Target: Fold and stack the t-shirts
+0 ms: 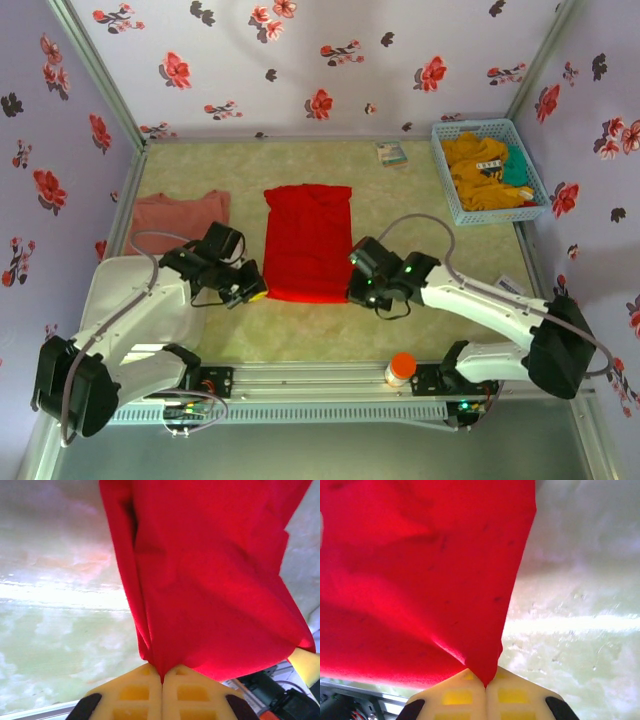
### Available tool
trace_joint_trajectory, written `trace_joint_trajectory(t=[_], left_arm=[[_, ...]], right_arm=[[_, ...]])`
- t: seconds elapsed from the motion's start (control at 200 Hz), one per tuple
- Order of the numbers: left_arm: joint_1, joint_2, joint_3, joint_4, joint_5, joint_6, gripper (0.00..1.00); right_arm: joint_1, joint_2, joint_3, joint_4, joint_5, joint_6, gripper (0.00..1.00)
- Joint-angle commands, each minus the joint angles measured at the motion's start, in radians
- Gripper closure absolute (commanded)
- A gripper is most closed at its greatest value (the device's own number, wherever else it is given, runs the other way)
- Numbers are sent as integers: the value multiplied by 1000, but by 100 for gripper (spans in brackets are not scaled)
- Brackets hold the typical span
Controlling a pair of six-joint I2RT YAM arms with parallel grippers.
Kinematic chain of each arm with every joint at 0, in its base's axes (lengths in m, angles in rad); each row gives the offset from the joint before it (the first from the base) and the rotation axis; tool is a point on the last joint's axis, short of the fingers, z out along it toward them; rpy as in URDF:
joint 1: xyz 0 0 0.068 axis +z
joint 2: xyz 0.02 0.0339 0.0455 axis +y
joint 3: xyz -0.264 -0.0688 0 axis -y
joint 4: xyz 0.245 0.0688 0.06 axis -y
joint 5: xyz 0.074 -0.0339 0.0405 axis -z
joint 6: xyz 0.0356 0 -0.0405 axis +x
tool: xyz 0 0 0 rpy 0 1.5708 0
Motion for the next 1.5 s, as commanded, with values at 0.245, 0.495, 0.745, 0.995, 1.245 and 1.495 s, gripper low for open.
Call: trace_joint_trajectory(t=[0.245, 0.495, 0.745, 0.995, 1.245, 1.495], left_arm=[[102, 179, 328, -82, 17, 90, 100], [151, 337, 525, -84, 46, 155, 100], [190, 484, 651, -55, 81, 189, 100], [238, 628, 759, -28, 102, 216, 100], [268, 796, 903, -30, 128, 271, 100], [288, 942, 1047, -47, 140, 296, 100]], right_arm=[[-193, 164, 334, -172, -102, -275, 100], [-318, 296, 488, -168, -228, -341, 100], [-413, 408, 569, -124, -354, -358, 100], [-473, 536, 671, -114, -417, -381, 100], [-514, 702, 844, -145, -454, -406, 100], [-525, 848, 962, -127, -476, -393, 100]])
